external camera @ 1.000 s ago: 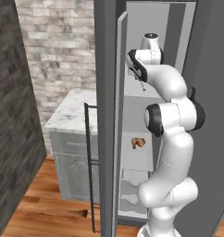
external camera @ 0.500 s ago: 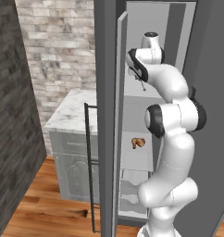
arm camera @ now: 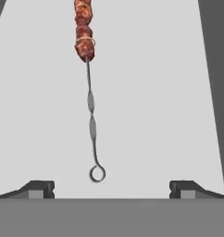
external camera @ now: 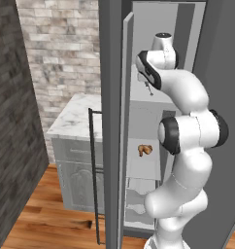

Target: Store the kebab skewer in the freezer for long-term storage. Close the freezer door after placing the cooked food.

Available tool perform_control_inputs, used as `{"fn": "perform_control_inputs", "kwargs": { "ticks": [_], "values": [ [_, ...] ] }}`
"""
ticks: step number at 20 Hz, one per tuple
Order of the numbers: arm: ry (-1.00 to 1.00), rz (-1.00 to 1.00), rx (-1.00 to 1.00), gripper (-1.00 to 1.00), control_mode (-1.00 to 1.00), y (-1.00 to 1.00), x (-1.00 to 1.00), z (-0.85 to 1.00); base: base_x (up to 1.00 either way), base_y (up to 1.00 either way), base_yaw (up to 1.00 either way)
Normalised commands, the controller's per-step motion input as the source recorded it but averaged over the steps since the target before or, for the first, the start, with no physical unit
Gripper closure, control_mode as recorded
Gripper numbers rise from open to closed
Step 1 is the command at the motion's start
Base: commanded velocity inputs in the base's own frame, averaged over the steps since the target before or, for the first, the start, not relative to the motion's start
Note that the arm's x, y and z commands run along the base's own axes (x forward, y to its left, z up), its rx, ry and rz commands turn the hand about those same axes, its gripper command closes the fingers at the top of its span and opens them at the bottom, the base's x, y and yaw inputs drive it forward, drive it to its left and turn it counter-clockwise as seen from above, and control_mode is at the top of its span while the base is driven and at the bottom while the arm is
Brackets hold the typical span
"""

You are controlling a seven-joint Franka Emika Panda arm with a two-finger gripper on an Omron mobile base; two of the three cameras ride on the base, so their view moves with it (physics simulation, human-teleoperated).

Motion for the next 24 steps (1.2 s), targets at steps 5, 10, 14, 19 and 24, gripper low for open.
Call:
{"fn": "perform_control_inputs", "kwargs": {
  "ticks": [5, 10, 14, 19, 24],
  "values": [
    [0.0, 0.0, 0.0, -1.0, -1.0, 0.17, -0.65, 0.0, 0.0, 0.0, 0.0],
    [0.0, 0.0, 0.0, -1.0, -1.0, 0.34, -0.57, 0.0, 0.0, 0.0, 0.0],
    [0.0, 0.0, 0.0, -1.0, -1.0, 0.24, -0.6, 0.0, 0.0, 0.0, 0.0],
    [0.0, 0.0, 0.0, -1.0, -1.0, 0.21, -0.7, 0.0, 0.0, 0.0, 0.0],
    [0.0, 0.0, 0.0, -1.0, -1.0, 0.04, -0.89, 0.0, 0.0, 0.0, 0.0]
  ]
}}
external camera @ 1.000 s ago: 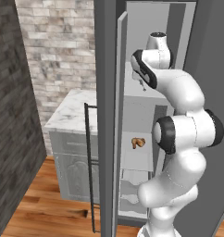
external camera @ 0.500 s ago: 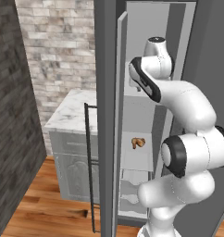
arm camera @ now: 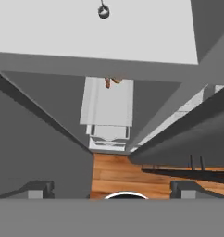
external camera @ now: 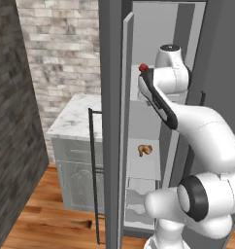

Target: Store the kebab skewer in the freezer for long-term storage. Close the freezer door after placing the cooked food.

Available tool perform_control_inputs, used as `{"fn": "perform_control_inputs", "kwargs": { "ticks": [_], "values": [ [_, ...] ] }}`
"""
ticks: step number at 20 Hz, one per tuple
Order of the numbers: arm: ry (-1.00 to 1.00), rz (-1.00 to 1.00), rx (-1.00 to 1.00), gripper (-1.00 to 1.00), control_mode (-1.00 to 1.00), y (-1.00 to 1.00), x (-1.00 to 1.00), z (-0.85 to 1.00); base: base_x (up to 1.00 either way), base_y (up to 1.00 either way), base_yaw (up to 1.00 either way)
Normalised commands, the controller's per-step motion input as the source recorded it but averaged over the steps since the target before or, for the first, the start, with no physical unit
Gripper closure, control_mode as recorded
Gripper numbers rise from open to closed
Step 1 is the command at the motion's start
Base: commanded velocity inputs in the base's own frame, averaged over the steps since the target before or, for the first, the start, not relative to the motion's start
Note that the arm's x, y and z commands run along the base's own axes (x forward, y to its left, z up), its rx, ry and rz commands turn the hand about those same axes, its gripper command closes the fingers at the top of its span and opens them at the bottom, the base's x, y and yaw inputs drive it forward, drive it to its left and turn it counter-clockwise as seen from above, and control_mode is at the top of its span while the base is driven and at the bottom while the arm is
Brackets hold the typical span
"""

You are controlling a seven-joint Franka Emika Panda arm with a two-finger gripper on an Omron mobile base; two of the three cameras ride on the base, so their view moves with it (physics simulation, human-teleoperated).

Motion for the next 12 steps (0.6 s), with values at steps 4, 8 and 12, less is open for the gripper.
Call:
{"fn": "perform_control_inputs", "kwargs": {
  "ticks": [4, 8, 12],
  "values": [
    [0.0, 0.0, 0.0, -1.0, -1.0, 0.0, -0.99, 0.0, 0.0, 0.0, 0.0],
    [0.0, 0.0, 0.0, -1.0, -1.0, 0.0, -1.0, 0.0, 0.0, 0.0, 0.0],
    [0.0, 0.01, 0.0, -1.0, -1.0, 0.0, -0.98, 0.0, 0.0, 0.0, 0.0]
  ]
}}
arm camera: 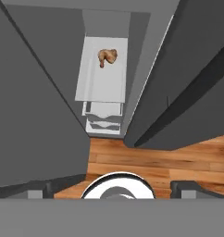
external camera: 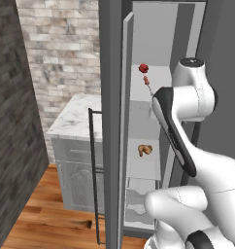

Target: Store the kebab skewer in the freezer for long-term storage. Close the freezer door after placing the cooked food.

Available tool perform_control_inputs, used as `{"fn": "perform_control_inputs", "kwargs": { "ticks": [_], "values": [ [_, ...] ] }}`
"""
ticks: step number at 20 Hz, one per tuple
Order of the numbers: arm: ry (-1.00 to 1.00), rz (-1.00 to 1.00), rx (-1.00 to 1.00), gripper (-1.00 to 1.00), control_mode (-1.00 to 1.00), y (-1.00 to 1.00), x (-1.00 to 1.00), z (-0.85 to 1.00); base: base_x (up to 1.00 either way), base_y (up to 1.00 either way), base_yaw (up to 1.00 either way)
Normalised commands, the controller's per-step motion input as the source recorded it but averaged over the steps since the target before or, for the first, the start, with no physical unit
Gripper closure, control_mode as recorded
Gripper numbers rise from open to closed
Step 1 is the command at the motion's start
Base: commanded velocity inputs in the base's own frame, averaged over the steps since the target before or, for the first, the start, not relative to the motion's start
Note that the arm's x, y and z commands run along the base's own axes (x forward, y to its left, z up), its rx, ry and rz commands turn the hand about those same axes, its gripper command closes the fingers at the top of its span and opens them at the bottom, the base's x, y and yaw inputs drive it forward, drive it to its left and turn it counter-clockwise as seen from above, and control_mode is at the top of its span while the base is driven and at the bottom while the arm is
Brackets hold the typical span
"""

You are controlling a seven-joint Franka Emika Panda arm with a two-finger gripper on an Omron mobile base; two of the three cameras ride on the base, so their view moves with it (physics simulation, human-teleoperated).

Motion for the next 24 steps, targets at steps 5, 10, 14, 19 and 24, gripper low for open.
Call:
{"fn": "perform_control_inputs", "kwargs": {
  "ticks": [5, 10, 14, 19, 24],
  "values": [
    [0.01, 0.06, 0.0, -1.0, -1.0, -0.01, -0.67, 0.0, 0.0, 0.0, 0.0],
    [0.09, 0.02, 0.0, -1.0, -1.0, 0.0, -0.62, 0.0, 0.0, 0.0, 0.0],
    [0.07, 0.0, 0.0, -1.0, -1.0, 0.0, -0.64, -0.04, 0.0, 0.0, 0.0],
    [0.15, 0.0, 0.0, -1.0, -1.0, -0.02, -0.37, -0.24, 0.0, 0.0, 0.0],
    [0.23, 0.04, 0.0, -1.0, -1.0, -0.02, -0.02, -0.14, 0.0, 0.0, 0.0]
  ]
}}
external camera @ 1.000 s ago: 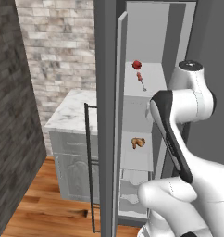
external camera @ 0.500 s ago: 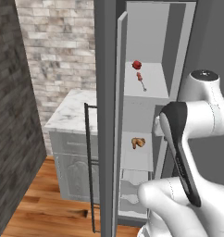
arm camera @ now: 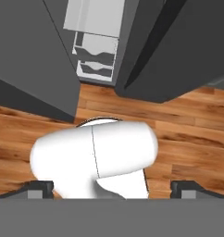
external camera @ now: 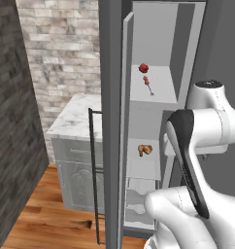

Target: Store the kebab skewer in the freezer for long-term storage. Close the freezer door after placing the cooked food.

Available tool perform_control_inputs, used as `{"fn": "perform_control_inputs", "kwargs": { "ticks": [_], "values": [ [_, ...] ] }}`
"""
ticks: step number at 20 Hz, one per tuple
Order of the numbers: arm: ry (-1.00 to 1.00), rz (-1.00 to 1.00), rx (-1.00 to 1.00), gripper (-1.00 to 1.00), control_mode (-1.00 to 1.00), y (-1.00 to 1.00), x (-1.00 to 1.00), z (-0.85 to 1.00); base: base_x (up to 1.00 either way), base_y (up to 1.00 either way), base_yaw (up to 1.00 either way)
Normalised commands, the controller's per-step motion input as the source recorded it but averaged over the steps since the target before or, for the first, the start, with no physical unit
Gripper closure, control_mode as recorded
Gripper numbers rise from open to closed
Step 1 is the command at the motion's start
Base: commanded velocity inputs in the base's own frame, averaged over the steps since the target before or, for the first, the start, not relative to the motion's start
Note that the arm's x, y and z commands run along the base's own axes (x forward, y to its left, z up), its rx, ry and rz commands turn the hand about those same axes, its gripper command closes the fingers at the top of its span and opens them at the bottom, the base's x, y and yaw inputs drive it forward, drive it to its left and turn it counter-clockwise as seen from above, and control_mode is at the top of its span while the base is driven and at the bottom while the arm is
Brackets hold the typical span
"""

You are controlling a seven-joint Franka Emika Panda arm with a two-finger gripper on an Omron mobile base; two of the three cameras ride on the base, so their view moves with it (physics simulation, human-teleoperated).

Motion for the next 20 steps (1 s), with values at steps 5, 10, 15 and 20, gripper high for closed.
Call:
{"fn": "perform_control_inputs", "kwargs": {
  "ticks": [5, 10, 15, 20],
  "values": [
    [0.18, 0.07, 0.01, -1.0, -1.0, -0.01, 0.0, -0.04, 0.0, 0.0, 0.0],
    [0.01, 0.04, 0.06, -1.0, -1.0, -0.12, 0.0, -0.23, 0.0, 0.0, 0.0],
    [0.0, 0.0, 0.07, -1.0, -1.0, -0.2, 0.0, -0.46, 0.0, 0.0, 0.0],
    [0.0, 0.0, 0.03, -1.0, -1.0, -0.17, 0.0, -0.39, 0.0, 0.0, 0.0]
  ]
}}
